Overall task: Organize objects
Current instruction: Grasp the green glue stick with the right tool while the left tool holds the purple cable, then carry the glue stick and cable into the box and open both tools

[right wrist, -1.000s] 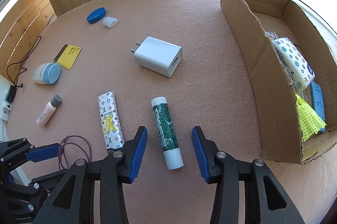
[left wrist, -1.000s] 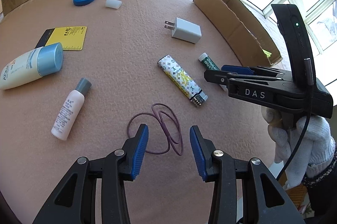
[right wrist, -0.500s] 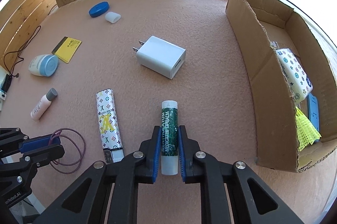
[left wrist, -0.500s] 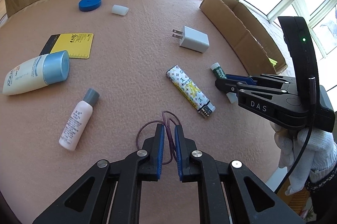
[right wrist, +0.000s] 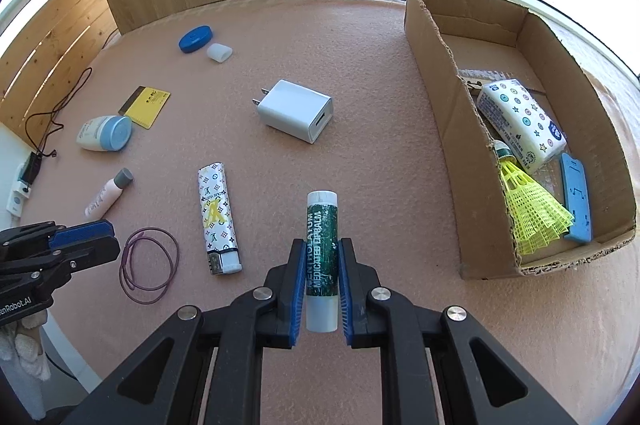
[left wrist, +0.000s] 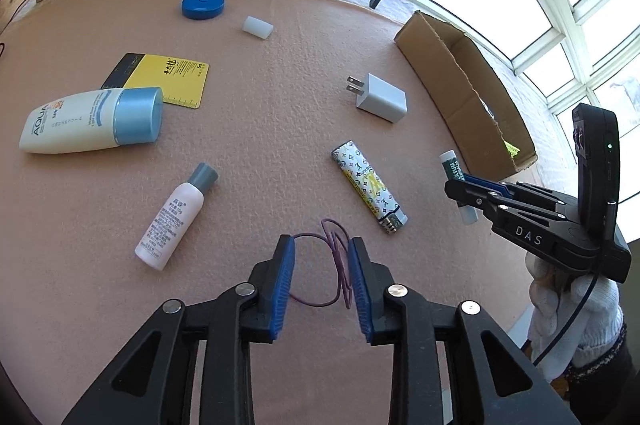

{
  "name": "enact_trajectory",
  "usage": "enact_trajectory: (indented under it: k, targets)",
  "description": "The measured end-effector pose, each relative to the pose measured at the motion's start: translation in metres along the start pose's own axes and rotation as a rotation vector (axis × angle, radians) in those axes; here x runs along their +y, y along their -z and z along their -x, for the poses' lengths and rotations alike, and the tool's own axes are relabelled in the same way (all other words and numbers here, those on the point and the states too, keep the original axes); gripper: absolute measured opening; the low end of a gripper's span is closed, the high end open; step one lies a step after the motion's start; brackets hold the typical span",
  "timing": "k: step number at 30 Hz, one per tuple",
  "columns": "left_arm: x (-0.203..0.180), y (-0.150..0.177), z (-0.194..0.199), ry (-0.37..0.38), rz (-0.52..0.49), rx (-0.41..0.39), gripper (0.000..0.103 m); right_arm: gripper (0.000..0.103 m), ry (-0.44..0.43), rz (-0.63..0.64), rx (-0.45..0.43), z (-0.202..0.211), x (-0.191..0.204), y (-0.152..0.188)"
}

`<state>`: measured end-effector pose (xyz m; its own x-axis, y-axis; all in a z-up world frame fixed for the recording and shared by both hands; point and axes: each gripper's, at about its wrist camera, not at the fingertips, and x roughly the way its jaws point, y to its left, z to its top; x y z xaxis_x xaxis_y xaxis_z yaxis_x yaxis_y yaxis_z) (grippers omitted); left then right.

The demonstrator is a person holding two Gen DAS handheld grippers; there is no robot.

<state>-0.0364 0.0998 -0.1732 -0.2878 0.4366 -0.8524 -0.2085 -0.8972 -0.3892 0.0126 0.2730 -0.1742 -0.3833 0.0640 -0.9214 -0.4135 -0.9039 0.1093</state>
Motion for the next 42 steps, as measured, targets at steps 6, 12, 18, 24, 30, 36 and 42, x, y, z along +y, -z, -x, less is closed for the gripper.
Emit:
enact_trajectory:
  k: [6,12,18,24,30,36,42]
  targets:
    - [-0.015,0.005,-0.019,-0.03,-0.032,0.042,0.039,0.014,0.001,0.005,0.001,0.001,-0.002,0.003]
    - [-0.02,0.007,-0.025,-0.035,-0.046,0.034,0.003,0.014,0.002,0.019,-0.02,0.011,-0.005,0.005]
    - [-0.027,-0.009,-0.003,-0.018,-0.042,-0.037,0.003,0.014,-0.024,-0.002,-0.059,0.031,-0.017,0.003]
    - [-0.057,-0.043,0.014,0.016,-0.095,-0.107,0.003,0.014,-0.025,-0.025,-0.116,0.059,-0.04,-0.005]
    - [-0.103,-0.083,0.014,0.052,-0.173,-0.165,0.003,0.014,-0.03,-0.075,-0.16,0.081,-0.075,-0.014]
    - [-0.147,-0.123,-0.002,0.065,-0.238,-0.191,0.003,0.014,0.01,-0.103,-0.194,0.094,-0.106,-0.018]
    - [-0.18,-0.154,-0.03,0.083,-0.271,-0.179,0.003,0.014,0.036,-0.134,-0.206,0.094,-0.134,-0.024]
